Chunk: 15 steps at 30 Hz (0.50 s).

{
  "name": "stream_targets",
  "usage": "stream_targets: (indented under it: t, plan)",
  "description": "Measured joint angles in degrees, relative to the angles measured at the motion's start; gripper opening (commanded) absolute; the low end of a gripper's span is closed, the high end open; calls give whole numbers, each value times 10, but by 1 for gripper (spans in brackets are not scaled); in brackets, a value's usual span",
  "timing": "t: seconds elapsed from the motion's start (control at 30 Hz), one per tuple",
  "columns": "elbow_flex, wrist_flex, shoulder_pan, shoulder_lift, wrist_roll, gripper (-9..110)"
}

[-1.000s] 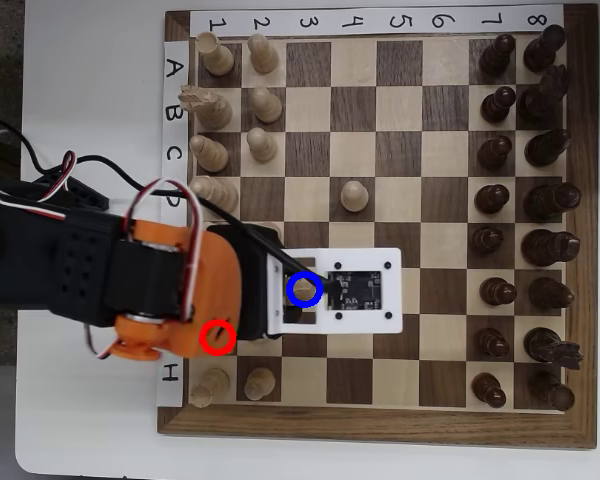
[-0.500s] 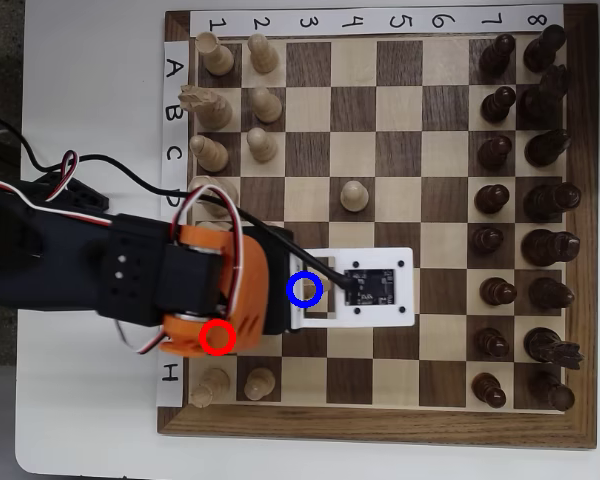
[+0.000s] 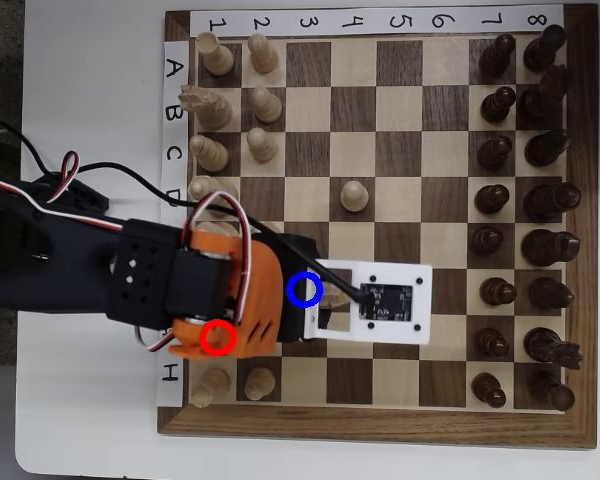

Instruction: Move the piece to destination

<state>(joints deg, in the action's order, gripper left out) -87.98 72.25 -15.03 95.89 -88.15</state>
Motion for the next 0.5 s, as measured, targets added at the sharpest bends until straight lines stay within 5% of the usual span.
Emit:
stream_targets:
  t: [0.5]
  plan:
    - [-109, -91, -23, 26, -3, 0]
